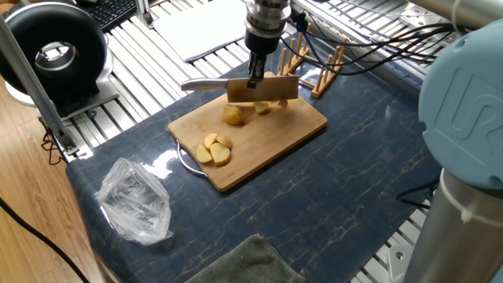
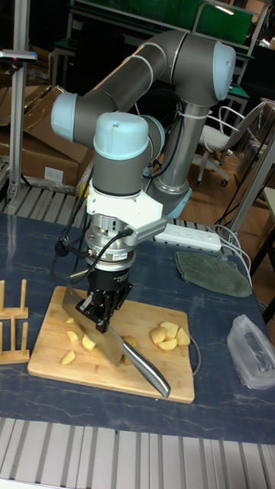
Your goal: Chop the potatoes
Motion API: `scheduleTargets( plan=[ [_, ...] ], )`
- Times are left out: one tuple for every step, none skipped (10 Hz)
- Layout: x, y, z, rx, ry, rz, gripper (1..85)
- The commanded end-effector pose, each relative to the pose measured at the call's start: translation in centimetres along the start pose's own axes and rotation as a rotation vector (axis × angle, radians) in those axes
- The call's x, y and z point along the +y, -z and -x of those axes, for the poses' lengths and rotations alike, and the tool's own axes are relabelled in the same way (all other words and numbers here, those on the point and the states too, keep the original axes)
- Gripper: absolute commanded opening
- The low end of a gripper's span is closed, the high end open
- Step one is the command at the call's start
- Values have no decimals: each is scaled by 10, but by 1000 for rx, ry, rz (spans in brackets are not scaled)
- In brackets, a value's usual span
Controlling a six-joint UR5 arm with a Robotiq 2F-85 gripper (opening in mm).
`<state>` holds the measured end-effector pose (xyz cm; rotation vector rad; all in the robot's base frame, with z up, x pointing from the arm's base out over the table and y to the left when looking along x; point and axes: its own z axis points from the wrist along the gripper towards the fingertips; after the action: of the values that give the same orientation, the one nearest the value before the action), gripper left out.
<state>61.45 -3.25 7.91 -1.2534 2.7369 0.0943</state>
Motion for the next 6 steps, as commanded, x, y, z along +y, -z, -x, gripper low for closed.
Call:
scheduleTargets(
  plan=[
    [-5,-2,-6,2,32,-13,10],
    [-6,-4,-6,1,39,-18,10],
    [-7,-5,-4,-4,47,-22,10],
    [-9,-6,-2,-11,57,-29,10],
    [-10,-8,0,-21,68,-35,10],
    [-11,-9,3,-34,76,-39,10]
  ],
)
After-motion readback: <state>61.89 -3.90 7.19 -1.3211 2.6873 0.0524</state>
